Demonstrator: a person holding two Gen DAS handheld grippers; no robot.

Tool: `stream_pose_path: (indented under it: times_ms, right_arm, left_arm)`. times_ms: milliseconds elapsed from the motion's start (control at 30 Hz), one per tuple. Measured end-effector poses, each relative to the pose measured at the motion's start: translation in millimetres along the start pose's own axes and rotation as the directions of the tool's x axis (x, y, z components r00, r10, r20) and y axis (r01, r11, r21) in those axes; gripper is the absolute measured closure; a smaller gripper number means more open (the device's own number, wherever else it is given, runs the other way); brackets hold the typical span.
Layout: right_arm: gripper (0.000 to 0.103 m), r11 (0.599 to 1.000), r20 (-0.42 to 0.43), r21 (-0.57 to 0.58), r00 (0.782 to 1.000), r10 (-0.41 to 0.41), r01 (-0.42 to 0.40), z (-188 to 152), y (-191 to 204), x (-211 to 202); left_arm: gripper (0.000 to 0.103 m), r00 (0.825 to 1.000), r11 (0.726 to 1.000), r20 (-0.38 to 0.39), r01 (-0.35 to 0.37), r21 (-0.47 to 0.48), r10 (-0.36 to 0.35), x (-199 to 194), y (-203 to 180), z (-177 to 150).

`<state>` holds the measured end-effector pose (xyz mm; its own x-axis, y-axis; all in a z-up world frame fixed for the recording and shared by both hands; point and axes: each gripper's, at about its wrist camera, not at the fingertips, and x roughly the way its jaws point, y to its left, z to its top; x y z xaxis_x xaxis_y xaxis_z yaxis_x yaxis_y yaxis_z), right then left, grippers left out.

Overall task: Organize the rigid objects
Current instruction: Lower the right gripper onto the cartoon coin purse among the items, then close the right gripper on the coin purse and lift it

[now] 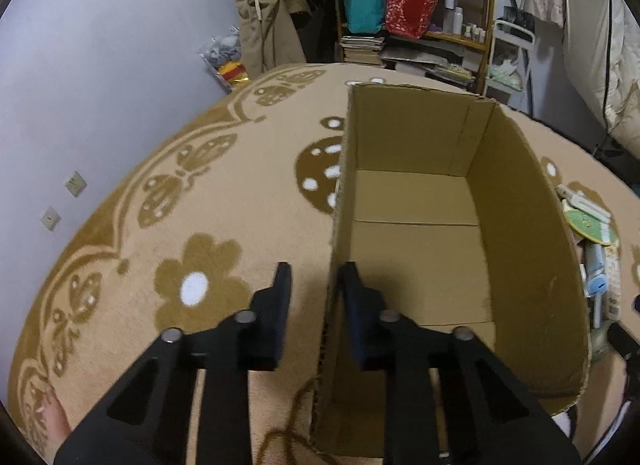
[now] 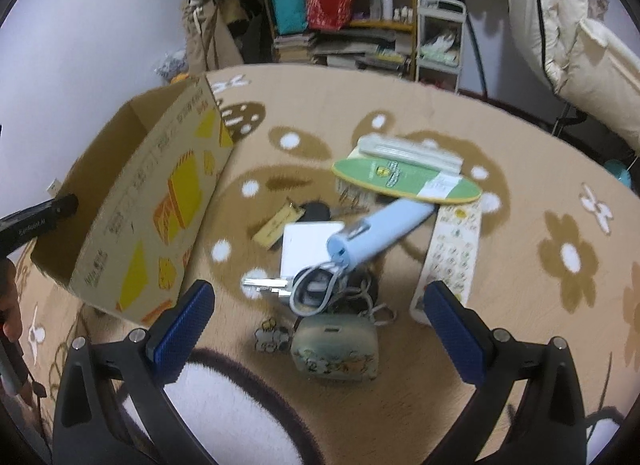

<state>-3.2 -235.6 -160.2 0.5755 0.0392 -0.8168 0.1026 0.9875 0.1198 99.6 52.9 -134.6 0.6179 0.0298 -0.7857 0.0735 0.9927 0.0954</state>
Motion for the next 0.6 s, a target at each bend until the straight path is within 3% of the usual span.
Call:
stream_pose_path:
  times_ms: [100,200,333,400,467,600]
  right_arm:
    - [0.000,0.999,-0.043,-0.022,0.999,-0.031,0.030,-4,3,8]
    - [0.008,0.997,-0.091,-0.039,0.994,-0.064,0.061,-8,1,13]
    - [0.025,0.996,-0.153,-0.043,0.985,-0.084,0.079,-13,-8,18]
    - [0.031,0.999,-0.171,-0.006,0.984,-0.054,0.053,-15,-14,20]
    - [0.046,1.000,-0.178,0.024,0.984,-0.012,0.017,-16,-16,20]
    - [0.046,0.998,-0.173,-0.042,0.983,-0.060,0.054,-16,-6,17]
  left_arm:
    - [0.090,1.000,1.000,0.000,0.017,-0.003,-0.017,0,-1,0]
    - [0.092,1.000,1.000,0.001,0.016,0.005,-0.016,0,-3,0]
    - [0.092,1.000,1.000,0.007,0.019,0.001,-0.019,-2,-2,0]
    - [0.092,1.000,1.000,0.011,0.025,-0.008,-0.025,-2,-1,1]
    - [0.092,1.000,1.000,0.012,0.028,-0.011,-0.027,-3,-1,0]
    - [0.092,1.000,1.000,0.011,0.024,-0.008,-0.024,-3,-1,1]
